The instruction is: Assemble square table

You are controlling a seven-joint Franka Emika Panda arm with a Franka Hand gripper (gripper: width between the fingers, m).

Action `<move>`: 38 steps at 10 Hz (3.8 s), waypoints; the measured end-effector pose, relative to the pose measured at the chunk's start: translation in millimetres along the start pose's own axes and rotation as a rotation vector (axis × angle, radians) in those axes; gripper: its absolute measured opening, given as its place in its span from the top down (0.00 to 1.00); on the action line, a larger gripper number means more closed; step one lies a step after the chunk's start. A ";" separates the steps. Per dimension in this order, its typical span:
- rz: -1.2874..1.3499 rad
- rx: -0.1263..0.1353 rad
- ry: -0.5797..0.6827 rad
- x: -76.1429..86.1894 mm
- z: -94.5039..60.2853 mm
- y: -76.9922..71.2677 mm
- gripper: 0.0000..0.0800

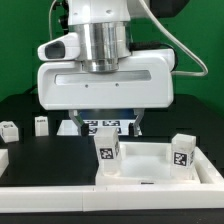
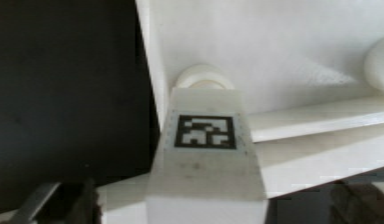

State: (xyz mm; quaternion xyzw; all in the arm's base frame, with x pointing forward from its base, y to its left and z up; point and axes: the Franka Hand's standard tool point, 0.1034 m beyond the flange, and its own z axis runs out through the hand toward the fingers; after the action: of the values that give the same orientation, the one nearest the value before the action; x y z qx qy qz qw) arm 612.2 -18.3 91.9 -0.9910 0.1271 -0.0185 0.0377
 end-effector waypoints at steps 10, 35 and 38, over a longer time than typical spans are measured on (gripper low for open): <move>0.347 -0.006 0.049 6.2 14.0 1.3 0.64; 0.439 -0.039 0.113 4.8 22.9 -33.1 0.49; 0.653 -0.028 0.111 3.8 24.0 -30.8 0.63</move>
Offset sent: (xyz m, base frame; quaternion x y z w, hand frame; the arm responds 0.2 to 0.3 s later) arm 0.0000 0.0000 0.0000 0.0000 0.0000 0.0650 0.9979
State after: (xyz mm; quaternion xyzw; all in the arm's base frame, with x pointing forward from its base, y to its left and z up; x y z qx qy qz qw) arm 624.6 12.1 70.5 -0.8959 0.4400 -0.0578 0.0209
